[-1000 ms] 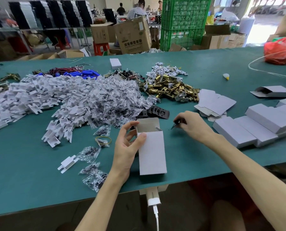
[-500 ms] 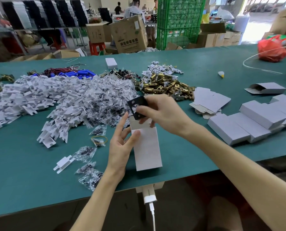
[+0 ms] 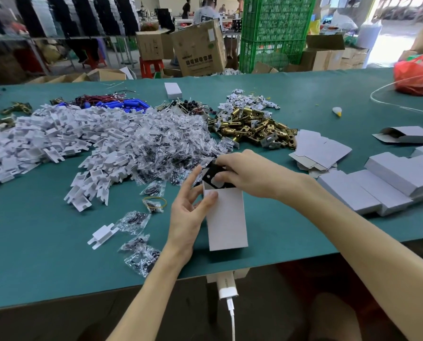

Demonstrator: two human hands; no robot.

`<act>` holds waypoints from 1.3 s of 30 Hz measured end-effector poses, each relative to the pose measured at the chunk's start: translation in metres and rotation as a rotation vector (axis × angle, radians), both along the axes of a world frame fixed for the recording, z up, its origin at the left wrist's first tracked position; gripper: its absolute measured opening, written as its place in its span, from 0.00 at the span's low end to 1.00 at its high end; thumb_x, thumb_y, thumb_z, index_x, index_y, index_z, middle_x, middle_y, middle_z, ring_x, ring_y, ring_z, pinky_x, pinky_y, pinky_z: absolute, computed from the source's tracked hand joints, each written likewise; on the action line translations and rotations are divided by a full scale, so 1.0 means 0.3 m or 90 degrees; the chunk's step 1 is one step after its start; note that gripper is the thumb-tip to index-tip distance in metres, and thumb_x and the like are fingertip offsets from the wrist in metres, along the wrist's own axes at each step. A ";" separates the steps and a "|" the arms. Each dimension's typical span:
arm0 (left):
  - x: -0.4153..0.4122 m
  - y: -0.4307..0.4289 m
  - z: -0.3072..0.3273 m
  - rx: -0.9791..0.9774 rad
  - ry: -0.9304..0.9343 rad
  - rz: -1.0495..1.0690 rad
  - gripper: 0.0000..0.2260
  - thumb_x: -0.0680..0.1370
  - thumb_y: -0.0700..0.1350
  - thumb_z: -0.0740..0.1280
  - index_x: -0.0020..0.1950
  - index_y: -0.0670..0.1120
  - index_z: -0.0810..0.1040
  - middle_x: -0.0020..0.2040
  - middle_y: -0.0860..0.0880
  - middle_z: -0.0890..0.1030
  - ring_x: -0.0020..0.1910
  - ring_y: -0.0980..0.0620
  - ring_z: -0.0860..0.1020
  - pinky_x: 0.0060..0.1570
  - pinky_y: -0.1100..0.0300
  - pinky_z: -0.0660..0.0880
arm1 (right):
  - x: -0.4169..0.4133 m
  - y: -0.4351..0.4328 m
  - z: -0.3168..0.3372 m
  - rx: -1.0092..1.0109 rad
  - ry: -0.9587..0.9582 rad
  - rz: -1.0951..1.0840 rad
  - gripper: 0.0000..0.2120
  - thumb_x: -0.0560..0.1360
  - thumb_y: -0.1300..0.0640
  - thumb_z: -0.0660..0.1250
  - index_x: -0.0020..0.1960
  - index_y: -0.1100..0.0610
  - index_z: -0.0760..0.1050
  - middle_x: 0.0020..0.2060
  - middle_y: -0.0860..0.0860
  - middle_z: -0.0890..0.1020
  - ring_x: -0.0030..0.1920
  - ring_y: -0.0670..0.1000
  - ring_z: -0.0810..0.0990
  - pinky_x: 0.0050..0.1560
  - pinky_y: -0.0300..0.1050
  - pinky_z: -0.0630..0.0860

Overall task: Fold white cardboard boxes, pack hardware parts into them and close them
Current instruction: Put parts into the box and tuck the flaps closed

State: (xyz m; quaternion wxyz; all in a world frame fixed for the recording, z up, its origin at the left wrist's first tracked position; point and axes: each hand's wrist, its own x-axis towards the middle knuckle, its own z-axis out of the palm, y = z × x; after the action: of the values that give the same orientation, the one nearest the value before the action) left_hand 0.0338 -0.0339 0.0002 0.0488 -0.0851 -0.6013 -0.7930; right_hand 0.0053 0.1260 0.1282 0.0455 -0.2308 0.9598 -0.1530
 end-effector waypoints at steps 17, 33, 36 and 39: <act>0.000 -0.003 -0.002 -0.010 -0.019 -0.012 0.27 0.76 0.49 0.77 0.73 0.58 0.76 0.66 0.46 0.82 0.69 0.42 0.78 0.69 0.36 0.74 | 0.005 0.010 -0.025 0.083 -0.106 0.082 0.19 0.86 0.51 0.56 0.37 0.53 0.66 0.33 0.47 0.71 0.32 0.44 0.69 0.32 0.39 0.62; 0.009 0.002 0.010 0.029 -0.037 -0.006 0.27 0.70 0.54 0.78 0.68 0.56 0.77 0.64 0.49 0.84 0.67 0.47 0.80 0.55 0.58 0.80 | 0.012 0.018 -0.048 0.048 -0.130 0.087 0.15 0.82 0.49 0.63 0.39 0.52 0.68 0.36 0.50 0.74 0.36 0.50 0.72 0.37 0.47 0.66; 0.009 0.003 0.011 0.034 -0.035 -0.008 0.27 0.70 0.54 0.78 0.68 0.55 0.77 0.64 0.49 0.84 0.67 0.47 0.80 0.56 0.58 0.80 | 0.015 0.019 -0.051 0.052 -0.127 0.086 0.15 0.82 0.47 0.64 0.39 0.50 0.67 0.36 0.48 0.74 0.35 0.47 0.72 0.36 0.45 0.66; 0.010 0.002 0.011 0.036 -0.033 -0.016 0.27 0.71 0.54 0.78 0.69 0.55 0.77 0.65 0.48 0.83 0.68 0.46 0.79 0.58 0.55 0.81 | 0.017 0.018 -0.048 0.061 -0.112 0.087 0.14 0.81 0.47 0.65 0.40 0.51 0.69 0.36 0.48 0.74 0.36 0.48 0.72 0.36 0.45 0.66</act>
State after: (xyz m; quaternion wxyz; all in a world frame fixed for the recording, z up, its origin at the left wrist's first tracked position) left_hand 0.0367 -0.0333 0.0034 0.0254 -0.0706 -0.5786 -0.8122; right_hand 0.0104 0.1315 0.1136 0.1509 -0.2789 0.9403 -0.1232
